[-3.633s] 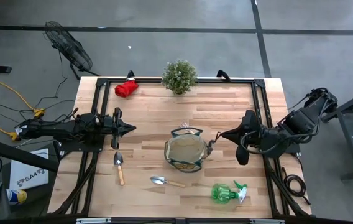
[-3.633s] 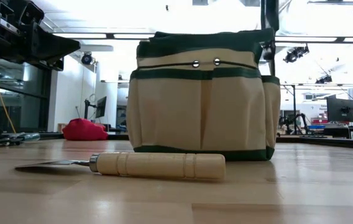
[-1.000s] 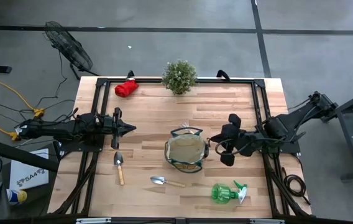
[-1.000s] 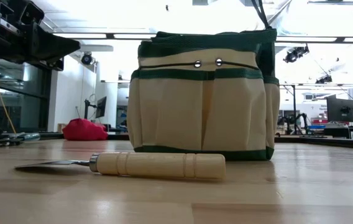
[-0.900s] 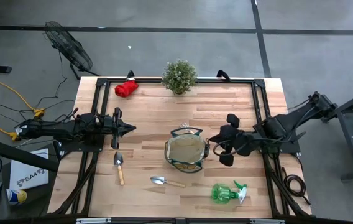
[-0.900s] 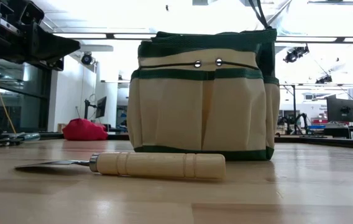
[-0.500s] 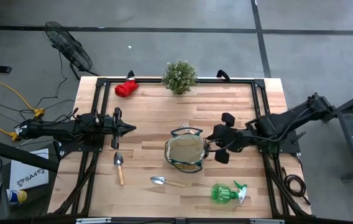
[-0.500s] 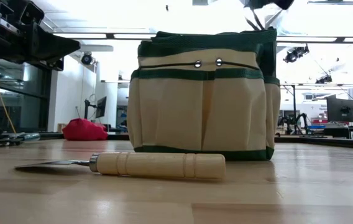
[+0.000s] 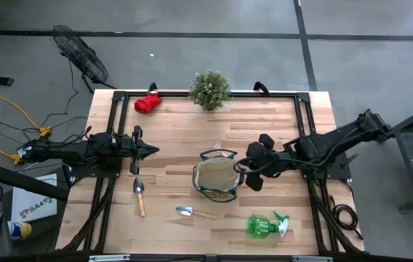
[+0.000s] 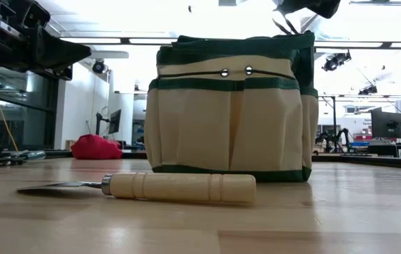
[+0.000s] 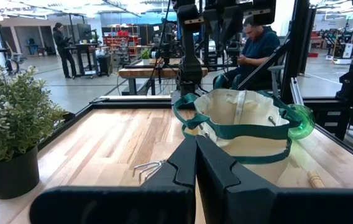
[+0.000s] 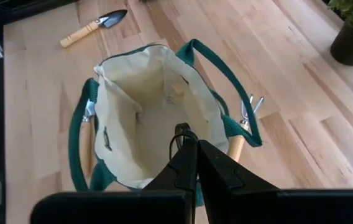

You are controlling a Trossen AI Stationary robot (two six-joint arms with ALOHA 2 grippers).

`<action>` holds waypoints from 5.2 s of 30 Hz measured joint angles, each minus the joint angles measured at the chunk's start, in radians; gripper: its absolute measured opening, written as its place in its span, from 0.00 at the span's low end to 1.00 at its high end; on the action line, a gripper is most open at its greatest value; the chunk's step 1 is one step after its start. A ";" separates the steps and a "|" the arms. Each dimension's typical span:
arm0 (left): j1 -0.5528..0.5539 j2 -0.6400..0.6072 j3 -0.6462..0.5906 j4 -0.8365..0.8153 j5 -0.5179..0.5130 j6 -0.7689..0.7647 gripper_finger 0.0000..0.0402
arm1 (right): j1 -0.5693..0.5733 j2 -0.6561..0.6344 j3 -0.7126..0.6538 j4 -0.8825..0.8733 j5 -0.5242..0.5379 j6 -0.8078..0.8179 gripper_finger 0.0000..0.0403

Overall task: Pick & Place Garden tools in Gardening bag
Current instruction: Put the top green shear scissors into the brown gardening bag, then put the right brown trowel into the brown gardening bag

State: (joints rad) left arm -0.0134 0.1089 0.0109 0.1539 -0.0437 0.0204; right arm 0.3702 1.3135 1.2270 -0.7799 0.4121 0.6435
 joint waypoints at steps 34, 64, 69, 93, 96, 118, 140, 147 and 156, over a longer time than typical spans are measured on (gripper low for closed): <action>0.000 0.000 0.000 0.000 0.001 0.000 0.00 | 0.003 -0.098 0.000 0.060 -0.022 0.028 0.52; 0.000 0.000 0.000 0.000 0.003 0.000 0.00 | 0.242 -0.041 0.000 0.095 -0.001 0.025 0.52; 0.000 0.000 0.000 0.000 0.003 0.000 0.00 | 0.272 -0.021 0.000 0.132 -0.003 0.073 0.52; 0.000 0.000 0.000 0.000 0.000 0.002 0.00 | 0.378 -0.021 0.000 0.134 -0.004 0.337 0.52; 0.000 0.000 0.000 0.001 0.001 0.000 0.00 | 0.378 -0.021 0.000 0.134 -0.004 0.378 0.52; 0.000 0.085 0.125 -0.024 0.196 -0.329 0.08 | 0.378 -0.021 0.000 0.134 0.034 0.407 0.52; -0.155 0.783 0.585 -0.288 0.318 -0.116 0.11 | 0.378 -0.021 0.000 0.128 0.031 0.427 0.52; -0.371 0.923 0.612 -0.279 0.143 -0.129 0.11 | 0.378 -0.021 0.000 0.126 0.031 0.426 0.52; -0.578 1.122 0.613 -0.049 -0.071 -0.148 0.11 | 0.378 -0.021 0.000 0.126 0.023 0.426 0.52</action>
State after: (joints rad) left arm -0.5918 1.2310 0.6235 0.1050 -0.1151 -0.1276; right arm 0.7479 1.2922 1.2274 -0.6544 0.4349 1.0691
